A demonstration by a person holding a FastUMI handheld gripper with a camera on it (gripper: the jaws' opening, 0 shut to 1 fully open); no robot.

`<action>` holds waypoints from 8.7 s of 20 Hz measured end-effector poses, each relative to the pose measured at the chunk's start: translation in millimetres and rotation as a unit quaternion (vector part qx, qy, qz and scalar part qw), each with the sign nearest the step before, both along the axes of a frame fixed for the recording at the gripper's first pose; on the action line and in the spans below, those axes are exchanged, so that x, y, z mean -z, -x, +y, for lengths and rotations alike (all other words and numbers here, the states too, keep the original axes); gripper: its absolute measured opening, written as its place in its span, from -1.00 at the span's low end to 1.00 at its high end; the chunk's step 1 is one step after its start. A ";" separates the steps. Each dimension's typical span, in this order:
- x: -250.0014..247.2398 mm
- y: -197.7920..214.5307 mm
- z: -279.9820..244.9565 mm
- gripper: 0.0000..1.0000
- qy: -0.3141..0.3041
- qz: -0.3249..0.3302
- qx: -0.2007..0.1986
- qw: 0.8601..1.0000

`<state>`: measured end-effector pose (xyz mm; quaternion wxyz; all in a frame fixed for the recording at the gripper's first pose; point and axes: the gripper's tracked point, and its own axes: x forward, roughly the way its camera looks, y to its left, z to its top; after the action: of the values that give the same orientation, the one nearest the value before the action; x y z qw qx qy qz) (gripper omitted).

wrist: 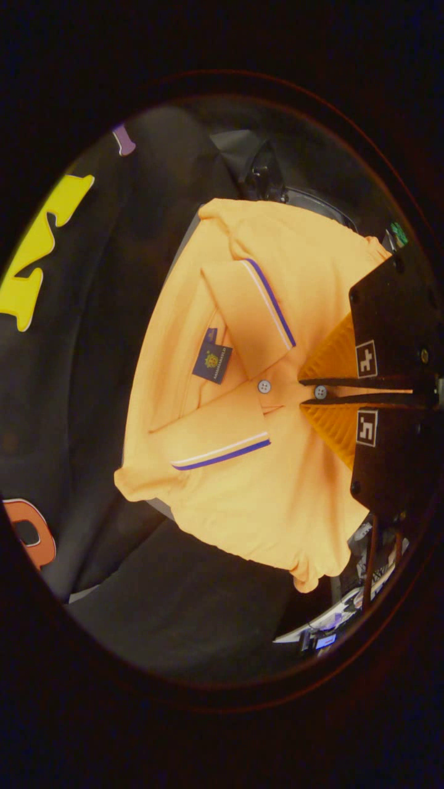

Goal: Put the clothes into the washing machine and then close the washing machine lid.

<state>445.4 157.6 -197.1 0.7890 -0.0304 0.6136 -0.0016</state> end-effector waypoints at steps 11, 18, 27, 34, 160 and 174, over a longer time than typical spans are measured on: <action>-43.8 -9.9 -7.9 -0.88 -0.043 -0.041 0.016 0.998; -84.0 -19.3 -17.7 -0.89 -0.056 -0.068 0.025 0.996; -113.1 4.0 -45.9 -0.89 -0.045 -0.107 0.033 0.993; -127.5 28.5 -83.4 -0.89 -0.028 -0.138 0.070 0.988; -3.5 -52.9 -424.8 0.54 0.016 -0.310 0.149 0.939; 27.0 44.1 -401.0 0.55 0.041 -0.277 0.177 0.943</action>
<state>401.3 -243.4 -224.0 0.9129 0.0481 0.3654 -0.1754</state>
